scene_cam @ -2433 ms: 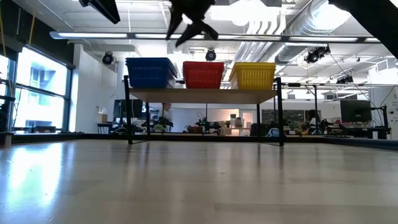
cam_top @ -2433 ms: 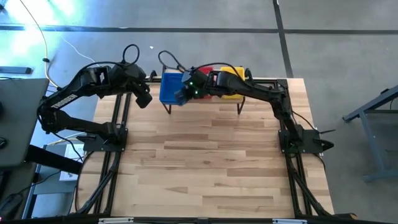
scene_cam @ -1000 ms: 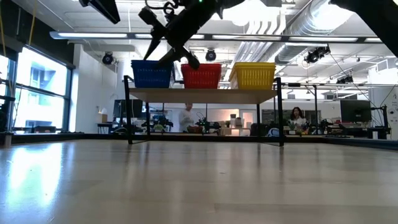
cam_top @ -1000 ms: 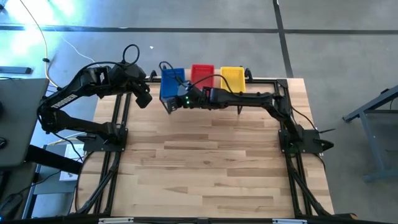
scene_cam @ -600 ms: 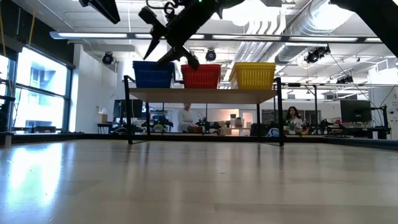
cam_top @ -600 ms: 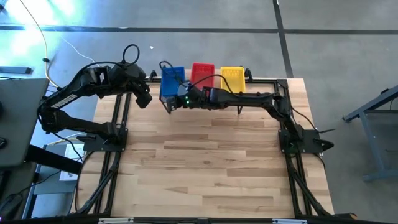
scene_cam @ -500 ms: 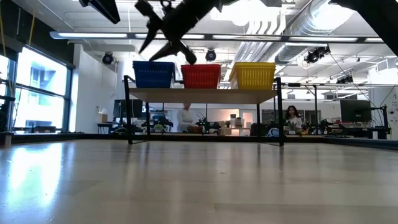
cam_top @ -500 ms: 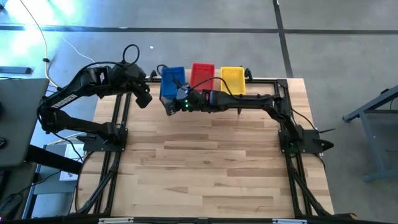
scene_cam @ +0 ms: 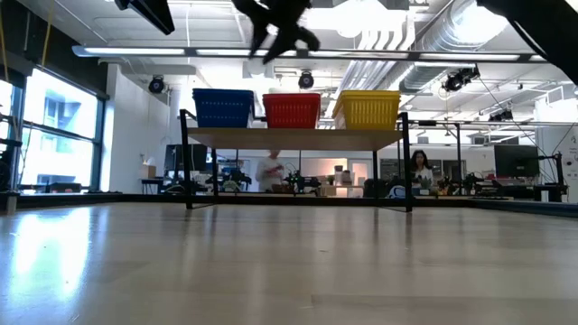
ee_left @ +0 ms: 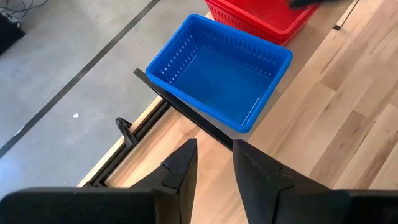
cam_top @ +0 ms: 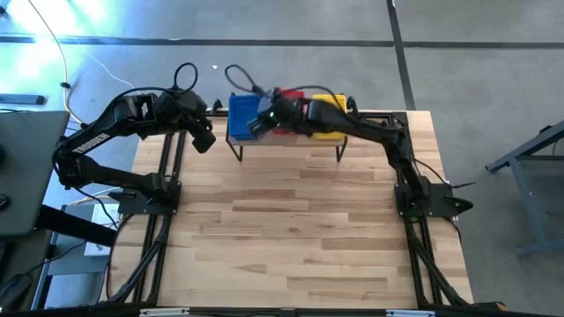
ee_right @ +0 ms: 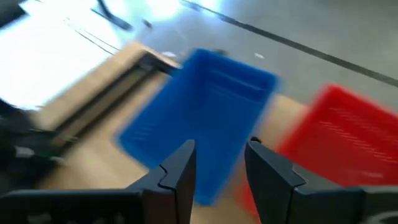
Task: Stack baskets on shelf by color
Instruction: Adjust the stacked red baskets on the shelf
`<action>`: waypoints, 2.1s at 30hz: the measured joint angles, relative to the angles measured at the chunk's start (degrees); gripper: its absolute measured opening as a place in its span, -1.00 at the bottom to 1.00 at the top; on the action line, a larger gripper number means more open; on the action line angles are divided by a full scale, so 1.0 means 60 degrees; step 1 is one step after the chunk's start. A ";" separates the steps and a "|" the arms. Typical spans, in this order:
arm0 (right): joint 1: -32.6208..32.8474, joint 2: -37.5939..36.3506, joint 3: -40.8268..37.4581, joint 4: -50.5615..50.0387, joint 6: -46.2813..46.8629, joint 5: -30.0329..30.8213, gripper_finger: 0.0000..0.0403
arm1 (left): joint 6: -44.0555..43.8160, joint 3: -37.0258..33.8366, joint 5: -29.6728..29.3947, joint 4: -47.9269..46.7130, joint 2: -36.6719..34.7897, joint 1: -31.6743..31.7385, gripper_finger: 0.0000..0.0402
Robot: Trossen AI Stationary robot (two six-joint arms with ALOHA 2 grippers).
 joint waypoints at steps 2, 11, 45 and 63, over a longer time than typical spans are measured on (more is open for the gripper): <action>-0.0275 0.0000 0.0264 -0.0788 -0.0114 0.0035 -0.39 | 0.0002 0.0000 0.0000 0.0001 0.0000 -0.0001 -0.54; -0.1099 -0.0003 -0.0477 -0.1692 -0.0341 -0.1024 -0.39 | -0.0001 0.0000 0.0002 0.0002 0.0000 -0.0004 -0.54; -0.0545 0.0055 -0.0714 -0.3030 0.0987 -0.1160 -0.39 | -0.0113 0.0000 -0.0006 0.0002 0.0000 -0.0001 -0.54; -0.0705 0.0001 0.0029 -0.2599 0.0568 -0.0615 -0.39 | -0.0177 0.0000 0.0000 0.0002 0.0000 0.0000 -0.54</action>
